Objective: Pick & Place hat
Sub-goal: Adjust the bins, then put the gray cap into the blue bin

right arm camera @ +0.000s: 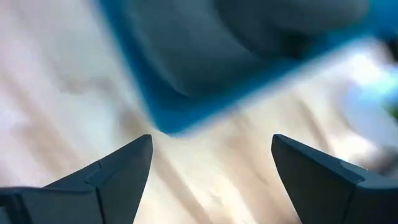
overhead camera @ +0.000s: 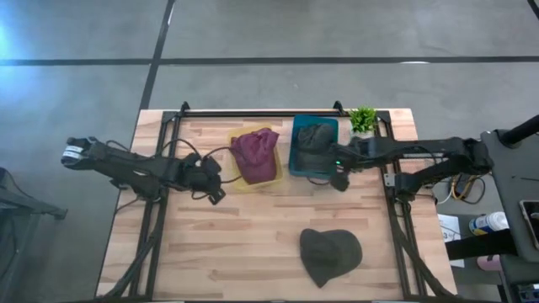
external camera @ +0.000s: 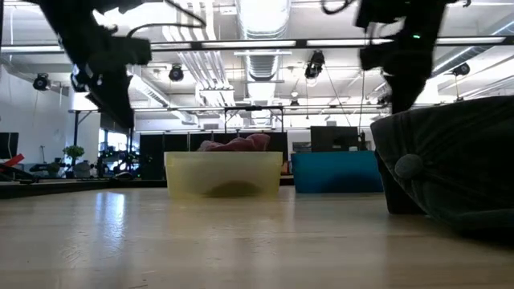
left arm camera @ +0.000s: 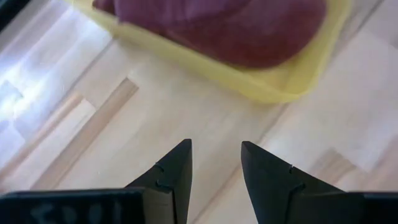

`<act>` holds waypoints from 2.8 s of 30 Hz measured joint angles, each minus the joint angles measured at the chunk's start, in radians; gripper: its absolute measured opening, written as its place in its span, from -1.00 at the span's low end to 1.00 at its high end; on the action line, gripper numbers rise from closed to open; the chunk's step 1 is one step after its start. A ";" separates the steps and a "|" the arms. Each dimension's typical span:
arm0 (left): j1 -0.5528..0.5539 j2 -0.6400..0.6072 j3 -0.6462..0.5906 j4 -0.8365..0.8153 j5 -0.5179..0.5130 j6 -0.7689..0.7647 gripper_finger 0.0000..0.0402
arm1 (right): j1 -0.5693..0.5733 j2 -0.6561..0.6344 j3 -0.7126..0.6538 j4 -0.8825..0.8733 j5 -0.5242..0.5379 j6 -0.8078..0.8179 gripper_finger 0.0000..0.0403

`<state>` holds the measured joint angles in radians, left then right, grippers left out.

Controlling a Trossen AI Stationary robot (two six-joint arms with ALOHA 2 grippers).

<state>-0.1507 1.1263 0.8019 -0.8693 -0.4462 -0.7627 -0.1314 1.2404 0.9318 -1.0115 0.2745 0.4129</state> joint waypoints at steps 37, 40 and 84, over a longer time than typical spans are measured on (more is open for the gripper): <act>0.628 0.031 -0.234 0.560 0.083 0.479 -0.34 | -0.333 0.359 0.057 0.410 -0.002 -0.038 0.62; 0.641 0.024 -0.207 0.535 0.086 0.497 -0.34 | -0.329 0.343 0.092 0.369 0.033 -0.059 0.62; -0.164 0.837 0.543 0.929 0.559 0.420 -0.34 | 1.083 0.144 -0.156 0.304 -0.083 1.463 0.62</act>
<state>-0.3146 1.9632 1.3447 0.0602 0.1132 -0.3425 0.9520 1.3845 0.7761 -0.7074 0.1915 1.8757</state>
